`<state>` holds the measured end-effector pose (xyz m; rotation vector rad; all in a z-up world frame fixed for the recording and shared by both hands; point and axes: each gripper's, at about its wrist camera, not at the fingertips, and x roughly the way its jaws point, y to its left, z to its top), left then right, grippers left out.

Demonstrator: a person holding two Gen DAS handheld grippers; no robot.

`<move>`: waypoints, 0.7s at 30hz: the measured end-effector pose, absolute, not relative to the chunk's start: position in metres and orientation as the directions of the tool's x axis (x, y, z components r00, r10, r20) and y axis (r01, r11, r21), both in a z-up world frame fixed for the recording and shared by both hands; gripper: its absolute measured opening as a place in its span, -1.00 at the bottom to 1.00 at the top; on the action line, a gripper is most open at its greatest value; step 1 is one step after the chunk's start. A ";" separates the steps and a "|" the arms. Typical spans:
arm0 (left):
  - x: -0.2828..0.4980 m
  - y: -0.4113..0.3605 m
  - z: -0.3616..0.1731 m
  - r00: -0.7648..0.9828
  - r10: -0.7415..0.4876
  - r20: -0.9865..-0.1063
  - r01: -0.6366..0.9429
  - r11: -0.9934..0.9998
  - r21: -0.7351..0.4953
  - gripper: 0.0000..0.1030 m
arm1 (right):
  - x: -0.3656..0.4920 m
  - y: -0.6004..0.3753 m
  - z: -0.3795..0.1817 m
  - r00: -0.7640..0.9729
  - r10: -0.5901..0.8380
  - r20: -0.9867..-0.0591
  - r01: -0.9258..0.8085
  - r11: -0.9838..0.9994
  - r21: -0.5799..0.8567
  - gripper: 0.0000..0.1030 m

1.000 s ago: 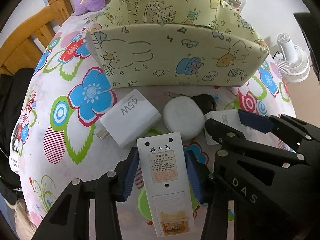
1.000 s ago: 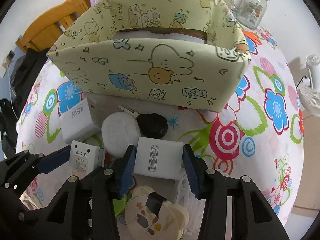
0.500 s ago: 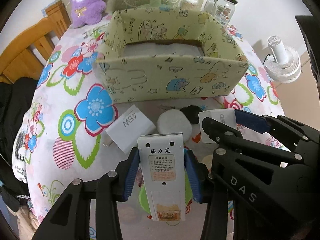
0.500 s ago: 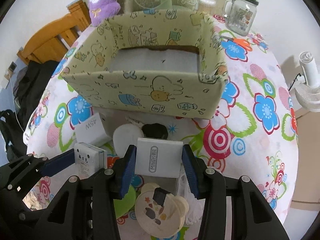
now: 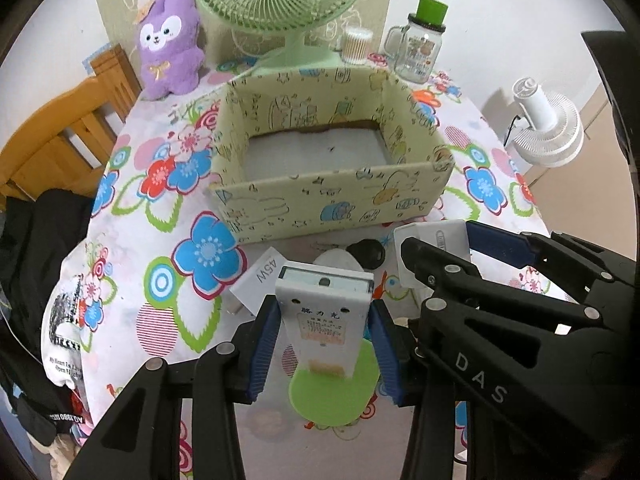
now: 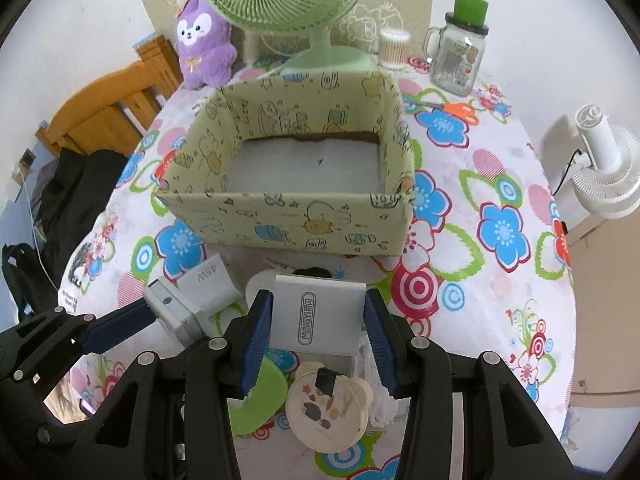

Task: Organize rigid objects
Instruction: 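Grasp the long white labelled package with the left tool while the right tool grasps the white square charger, then lift and carry both held items over the open patterned box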

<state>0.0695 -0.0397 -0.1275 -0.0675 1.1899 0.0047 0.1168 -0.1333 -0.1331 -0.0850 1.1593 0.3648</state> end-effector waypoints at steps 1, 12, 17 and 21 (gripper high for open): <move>0.068 -0.039 -0.125 0.377 -0.031 -0.926 -0.040 0.998 -0.050 -0.11 | 0.116 -0.133 -0.130 0.355 0.235 -0.905 -0.324 0.939 0.117 -0.05; 0.064 -0.042 -0.097 0.428 -0.035 -0.903 -0.007 0.999 -0.042 -0.11 | 0.107 -0.136 -0.100 0.411 0.211 -0.887 -0.289 0.953 0.093 -0.05; 0.063 -0.044 -0.087 0.449 -0.034 -0.893 0.010 0.999 -0.033 -0.11 | 0.104 -0.140 -0.089 0.433 0.196 -0.880 -0.268 0.960 0.082 -0.05; 0.064 -0.044 -0.080 0.462 -0.038 -0.886 0.019 0.999 -0.033 -0.11 | 0.103 -0.141 -0.080 0.446 0.189 -0.875 -0.253 0.964 0.079 -0.05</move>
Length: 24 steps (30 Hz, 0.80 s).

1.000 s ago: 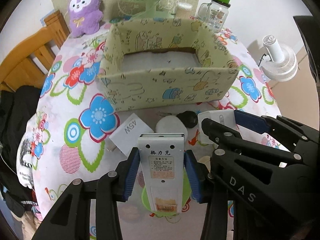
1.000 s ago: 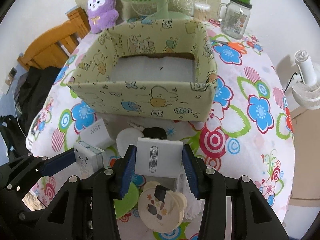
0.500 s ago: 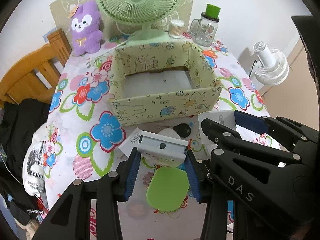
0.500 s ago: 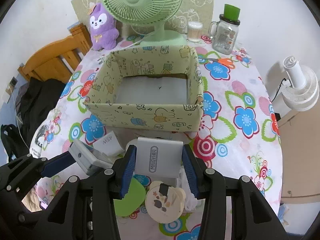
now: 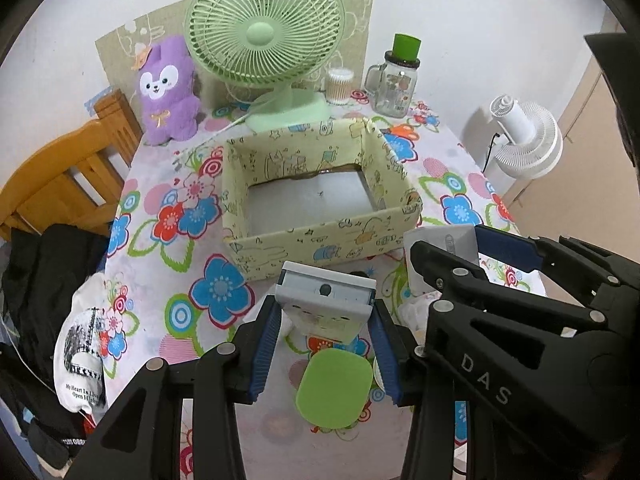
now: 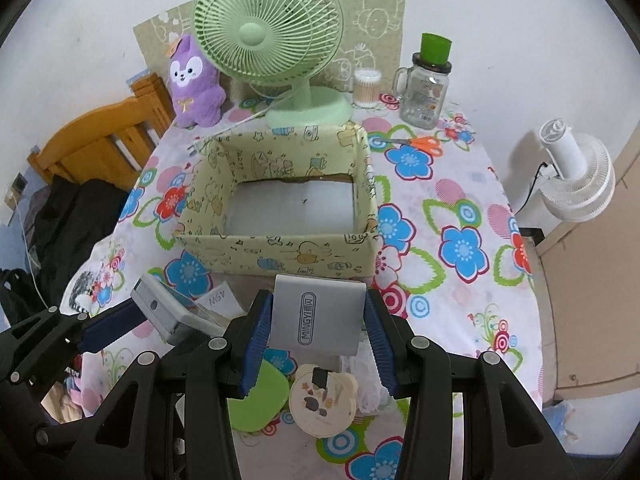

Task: Organize rigid objects
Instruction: 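Lift and carry both held items over the open patterned box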

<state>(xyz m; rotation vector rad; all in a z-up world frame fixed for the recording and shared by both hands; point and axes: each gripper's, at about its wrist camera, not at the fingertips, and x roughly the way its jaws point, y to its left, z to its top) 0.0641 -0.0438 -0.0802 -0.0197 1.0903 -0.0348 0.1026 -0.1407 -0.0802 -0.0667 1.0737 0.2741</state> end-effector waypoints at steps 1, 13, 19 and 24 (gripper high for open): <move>0.065 -0.044 -0.078 0.468 -0.038 -0.883 0.022 0.999 -0.032 -0.11 | 0.102 -0.140 -0.078 0.452 0.186 -0.873 -0.251 0.965 0.076 -0.05; 0.073 -0.032 -0.060 0.506 -0.044 -0.862 0.052 0.998 -0.020 -0.11 | 0.104 -0.136 -0.054 0.496 0.160 -0.853 -0.204 0.977 0.064 -0.05; 0.079 -0.025 -0.056 0.515 -0.063 -0.855 0.075 0.997 -0.028 -0.11 | 0.104 -0.131 -0.046 0.515 0.142 -0.845 -0.180 0.982 0.056 -0.04; 0.088 -0.023 -0.052 0.516 -0.072 -0.854 0.076 0.996 -0.038 -0.11 | 0.111 -0.127 -0.040 0.519 0.136 -0.844 -0.174 0.983 0.051 -0.04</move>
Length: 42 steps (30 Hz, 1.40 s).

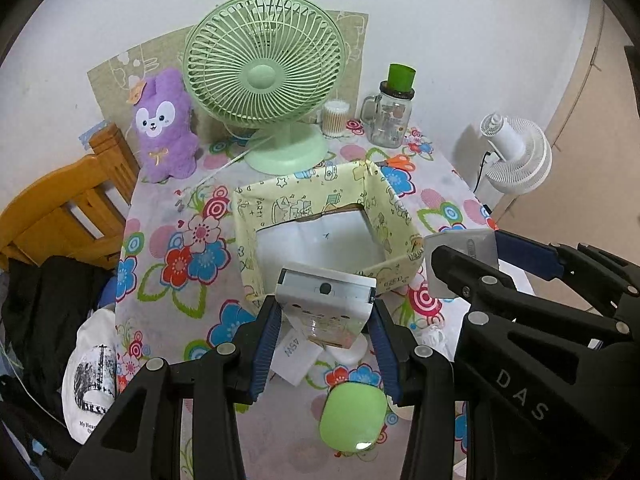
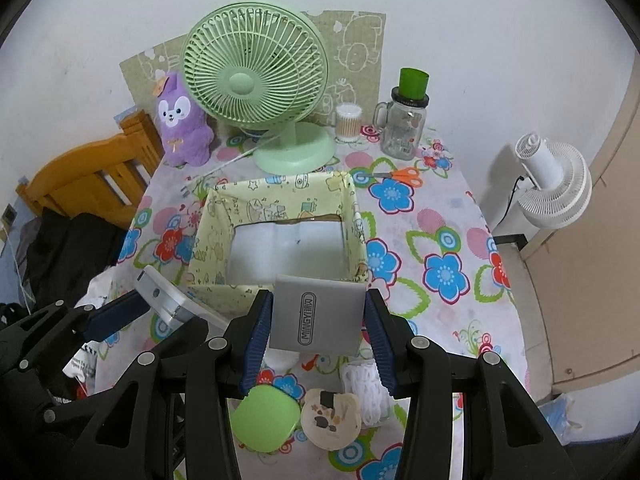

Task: Organize rigid objects
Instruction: 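Lift and carry both held items over the open patterned box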

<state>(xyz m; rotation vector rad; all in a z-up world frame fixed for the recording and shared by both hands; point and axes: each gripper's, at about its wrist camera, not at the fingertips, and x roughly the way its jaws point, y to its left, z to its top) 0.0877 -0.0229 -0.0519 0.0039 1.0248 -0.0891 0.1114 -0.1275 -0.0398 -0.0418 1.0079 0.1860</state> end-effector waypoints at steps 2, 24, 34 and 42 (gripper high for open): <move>0.091 -0.023 -0.050 0.518 -0.073 -0.852 0.077 0.996 -0.038 -0.11 | 0.115 -0.128 -0.038 0.520 0.139 -0.843 -0.175 0.983 0.054 -0.04; 0.145 -0.019 -0.052 0.515 -0.002 -0.857 -0.008 1.000 -0.007 -0.12 | 0.179 -0.121 -0.042 0.489 0.214 -0.846 -0.283 0.956 0.078 -0.04; 0.169 -0.012 -0.065 0.502 0.007 -0.865 -0.027 1.000 -0.008 -0.12 | 0.204 -0.114 -0.053 0.472 0.213 -0.856 -0.293 0.953 0.076 -0.04; 0.183 -0.006 -0.080 0.480 0.009 -0.877 -0.054 0.998 -0.019 -0.12 | 0.219 -0.109 -0.069 0.446 0.211 -0.870 -0.298 0.951 0.078 -0.04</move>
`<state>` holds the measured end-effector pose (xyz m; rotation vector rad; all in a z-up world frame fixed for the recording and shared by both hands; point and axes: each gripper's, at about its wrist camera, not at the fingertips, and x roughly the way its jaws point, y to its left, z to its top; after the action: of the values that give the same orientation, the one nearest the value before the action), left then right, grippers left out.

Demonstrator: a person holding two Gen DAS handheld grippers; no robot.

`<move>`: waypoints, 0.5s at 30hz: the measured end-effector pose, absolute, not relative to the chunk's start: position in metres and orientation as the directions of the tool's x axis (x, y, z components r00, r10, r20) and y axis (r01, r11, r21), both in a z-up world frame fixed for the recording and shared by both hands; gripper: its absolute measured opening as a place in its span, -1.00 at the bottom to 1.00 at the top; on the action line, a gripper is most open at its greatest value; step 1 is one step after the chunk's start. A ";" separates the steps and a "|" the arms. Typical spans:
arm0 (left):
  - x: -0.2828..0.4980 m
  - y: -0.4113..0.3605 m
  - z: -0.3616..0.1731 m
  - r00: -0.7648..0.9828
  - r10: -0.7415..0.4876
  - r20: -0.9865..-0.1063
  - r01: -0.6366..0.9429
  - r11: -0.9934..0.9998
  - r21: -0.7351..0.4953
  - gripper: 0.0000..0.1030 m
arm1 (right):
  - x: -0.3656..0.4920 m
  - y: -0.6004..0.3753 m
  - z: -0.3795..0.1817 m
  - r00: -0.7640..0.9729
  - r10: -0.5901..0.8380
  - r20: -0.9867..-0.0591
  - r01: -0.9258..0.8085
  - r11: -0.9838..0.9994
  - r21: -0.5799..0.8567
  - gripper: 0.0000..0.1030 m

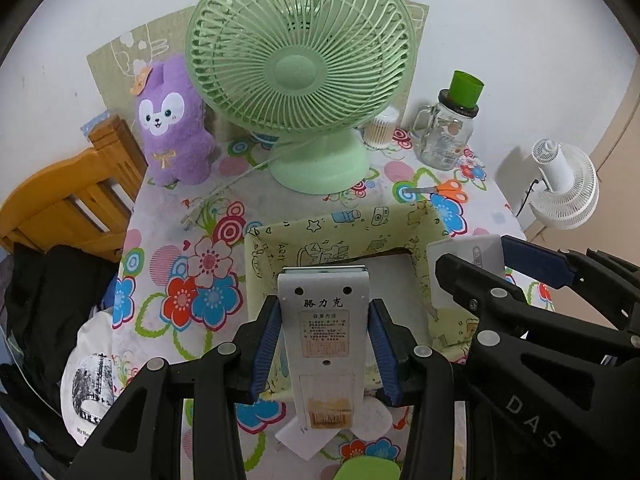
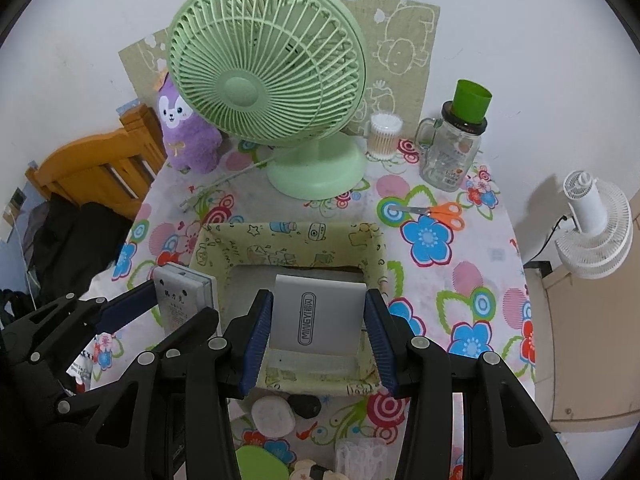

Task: Organize rigid objects
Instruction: 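Lift and carry both held items over the open patterned box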

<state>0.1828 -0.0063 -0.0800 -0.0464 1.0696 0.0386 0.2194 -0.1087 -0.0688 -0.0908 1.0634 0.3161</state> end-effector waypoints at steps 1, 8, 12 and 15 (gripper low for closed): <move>0.185 -0.006 -0.082 0.478 0.011 -0.878 -0.057 0.998 -0.019 -0.12 | 0.222 -0.109 -0.070 0.443 0.211 -0.871 -0.298 0.951 0.079 -0.04; 0.196 -0.008 -0.094 0.465 0.012 -0.885 -0.055 0.998 -0.016 -0.12 | 0.236 -0.108 -0.084 0.415 0.202 -0.887 -0.287 0.954 0.083 -0.04; 0.204 -0.009 -0.099 0.456 0.011 -0.890 -0.052 0.999 -0.015 -0.13 | 0.242 -0.110 -0.091 0.407 0.192 -0.893 -0.276 0.958 0.080 -0.04; 0.211 -0.008 -0.105 0.445 0.007 -0.896 -0.058 0.998 -0.021 -0.13 | 0.248 -0.110 -0.096 0.401 0.190 -0.896 -0.271 0.959 0.082 -0.04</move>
<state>0.2107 -0.0076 -0.1051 -0.0513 1.1095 0.0404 0.2482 -0.1099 -0.0958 -0.0814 1.1214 0.2916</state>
